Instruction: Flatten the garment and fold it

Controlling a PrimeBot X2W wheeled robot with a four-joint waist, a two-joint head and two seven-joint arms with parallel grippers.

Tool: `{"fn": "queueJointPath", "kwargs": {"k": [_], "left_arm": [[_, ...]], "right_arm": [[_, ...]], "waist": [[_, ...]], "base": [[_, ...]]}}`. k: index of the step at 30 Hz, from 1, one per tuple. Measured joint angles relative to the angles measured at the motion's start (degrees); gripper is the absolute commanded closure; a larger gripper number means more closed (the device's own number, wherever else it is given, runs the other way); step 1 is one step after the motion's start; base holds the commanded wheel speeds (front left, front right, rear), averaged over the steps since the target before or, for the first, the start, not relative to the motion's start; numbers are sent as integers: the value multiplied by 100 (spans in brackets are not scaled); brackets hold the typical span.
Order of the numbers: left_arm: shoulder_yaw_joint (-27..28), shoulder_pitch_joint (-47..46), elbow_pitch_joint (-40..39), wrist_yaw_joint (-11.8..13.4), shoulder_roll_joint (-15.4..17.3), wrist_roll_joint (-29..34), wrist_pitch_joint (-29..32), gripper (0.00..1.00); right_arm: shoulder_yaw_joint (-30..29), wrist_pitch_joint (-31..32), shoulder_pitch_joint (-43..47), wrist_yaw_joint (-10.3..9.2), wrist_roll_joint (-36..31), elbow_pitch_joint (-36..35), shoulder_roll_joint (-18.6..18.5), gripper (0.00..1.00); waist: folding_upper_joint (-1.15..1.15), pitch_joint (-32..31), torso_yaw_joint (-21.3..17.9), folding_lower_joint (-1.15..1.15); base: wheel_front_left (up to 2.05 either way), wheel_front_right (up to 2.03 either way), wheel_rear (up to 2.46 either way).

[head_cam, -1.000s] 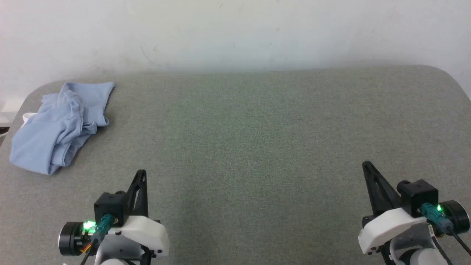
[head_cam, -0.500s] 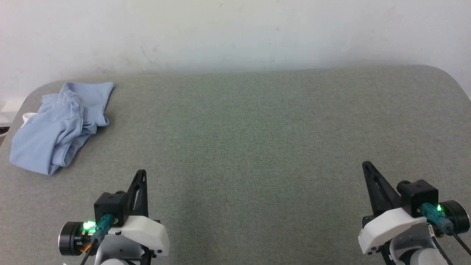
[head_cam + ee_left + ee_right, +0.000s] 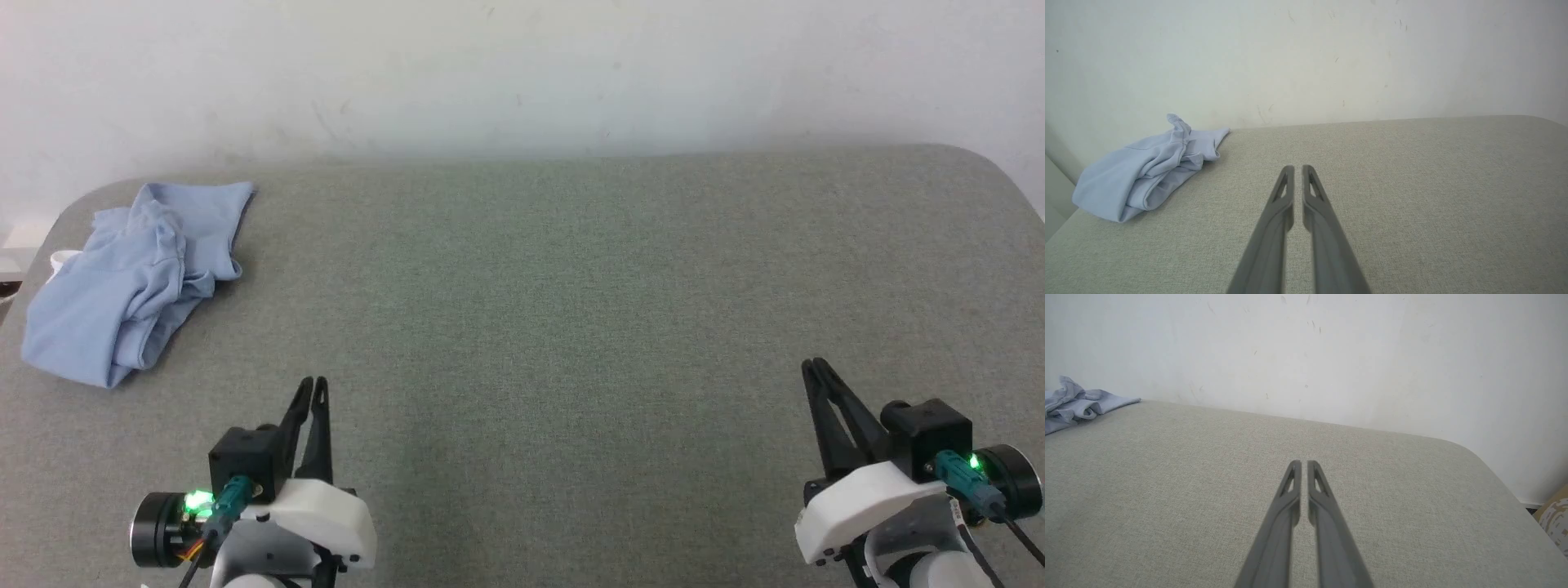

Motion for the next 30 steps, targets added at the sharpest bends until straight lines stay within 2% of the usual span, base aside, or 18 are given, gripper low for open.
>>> {"fn": "queueJointPath", "kwargs": {"k": [20, 30], "left_arm": [[-43, 11, 34, 14, 1, -38, -156, 0], [-71, 15, 47, 68, 1, -65, -263, 0]], "right_arm": [[-45, -159, 2, 0, 100, 26, -3, 0], [-65, -270, 14, 0, 113, 1, -3, 0]], "waist": [[0, 15, 15, 0], [0, 6, 142, 0]], "base": [[0, 0, 0], [0, 0, 0]]}}
